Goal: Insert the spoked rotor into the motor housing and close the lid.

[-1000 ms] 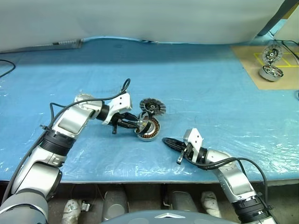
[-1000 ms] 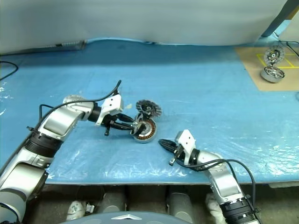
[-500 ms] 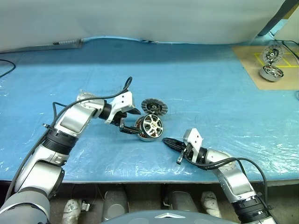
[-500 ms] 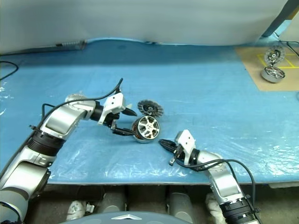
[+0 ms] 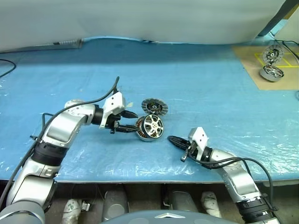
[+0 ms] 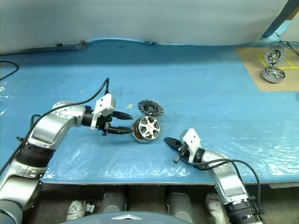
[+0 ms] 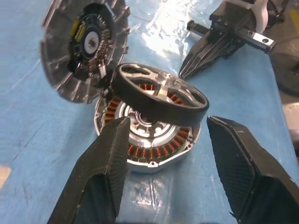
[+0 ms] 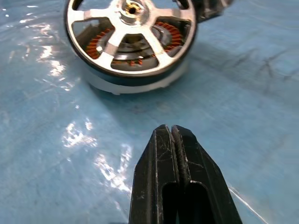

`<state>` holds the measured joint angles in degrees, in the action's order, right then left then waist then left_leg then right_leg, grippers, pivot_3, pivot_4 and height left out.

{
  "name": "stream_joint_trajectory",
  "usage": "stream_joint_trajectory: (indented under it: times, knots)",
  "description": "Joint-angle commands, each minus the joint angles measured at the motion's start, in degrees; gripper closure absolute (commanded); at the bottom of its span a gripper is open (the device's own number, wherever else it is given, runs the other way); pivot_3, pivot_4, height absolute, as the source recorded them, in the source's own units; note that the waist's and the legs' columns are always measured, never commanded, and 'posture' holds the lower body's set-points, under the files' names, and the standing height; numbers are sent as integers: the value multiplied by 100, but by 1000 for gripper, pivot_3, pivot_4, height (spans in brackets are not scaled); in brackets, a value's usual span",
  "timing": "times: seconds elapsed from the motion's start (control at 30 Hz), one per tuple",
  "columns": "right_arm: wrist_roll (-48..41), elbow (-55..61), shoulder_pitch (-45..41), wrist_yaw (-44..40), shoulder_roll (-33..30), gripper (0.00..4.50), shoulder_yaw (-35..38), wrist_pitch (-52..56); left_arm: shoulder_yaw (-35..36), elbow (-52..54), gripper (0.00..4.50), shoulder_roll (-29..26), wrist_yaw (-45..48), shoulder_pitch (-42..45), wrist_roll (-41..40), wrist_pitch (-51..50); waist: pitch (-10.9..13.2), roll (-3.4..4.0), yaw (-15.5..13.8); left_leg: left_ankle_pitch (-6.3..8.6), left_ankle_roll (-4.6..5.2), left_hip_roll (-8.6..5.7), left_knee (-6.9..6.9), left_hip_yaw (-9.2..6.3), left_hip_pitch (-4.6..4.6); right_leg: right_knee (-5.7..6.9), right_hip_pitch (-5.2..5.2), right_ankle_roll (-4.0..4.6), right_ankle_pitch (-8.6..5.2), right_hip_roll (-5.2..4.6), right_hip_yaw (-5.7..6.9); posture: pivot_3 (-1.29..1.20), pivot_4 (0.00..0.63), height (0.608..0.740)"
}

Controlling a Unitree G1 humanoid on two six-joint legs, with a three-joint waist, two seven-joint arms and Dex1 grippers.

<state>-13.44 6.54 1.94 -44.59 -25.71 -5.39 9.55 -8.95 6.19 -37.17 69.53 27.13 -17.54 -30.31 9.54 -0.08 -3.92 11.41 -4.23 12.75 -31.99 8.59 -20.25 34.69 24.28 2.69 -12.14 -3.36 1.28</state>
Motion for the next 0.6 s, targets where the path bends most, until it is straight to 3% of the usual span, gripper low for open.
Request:
stream_joint_trajectory:
  times: [0.03, 0.17, 0.27, 0.4, 0.6]
  knots:
    - [-64, 347, -67, 207, -123, 4500, 281, 216, 467, 406, 1718, -124, -269, -419, -132, 284, 0, 0, 10, 0, 0, 0, 1, 1, 0, -1, 0, 0, 0, 0, 0, 0, 150, 740]
    - [-689, 819, -570, 204, -199, 4500, 558, 1113, 818, 680, 1718, 40, -568, -1007, -290, 698, 0, 0, 10, 0, 1, 1, -2, 1, 4, 1, 0, -1, 0, 1, 0, 0, 150, 740]
    - [-935, 1152, -886, 223, -218, 3842, 565, 1598, 912, 772, 1756, 163, -755, -1252, -312, 973, 0, 0, -4, 0, 1, 3, -5, 1, 10, 3, 0, -1, 0, 1, 1, 0, 150, 740]
    - [-666, 1581, -1297, 513, -242, 2511, 104, 2166, 987, 790, 1756, 344, -1040, -1514, -302, 1258, 0, 1, -7, 0, 1, 4, -4, 0, 13, 1, 0, 0, 0, 3, 1, 0, 150, 740]
    - [-770, 1925, -1413, 441, -313, 2511, -342, 2784, 980, 719, 1756, 314, -1190, -1739, -310, 1355, 0, 1, -7, 0, -1, 5, 5, 0, 15, -1, 2, -1, -1, 6, 0, 0, 150, 740]
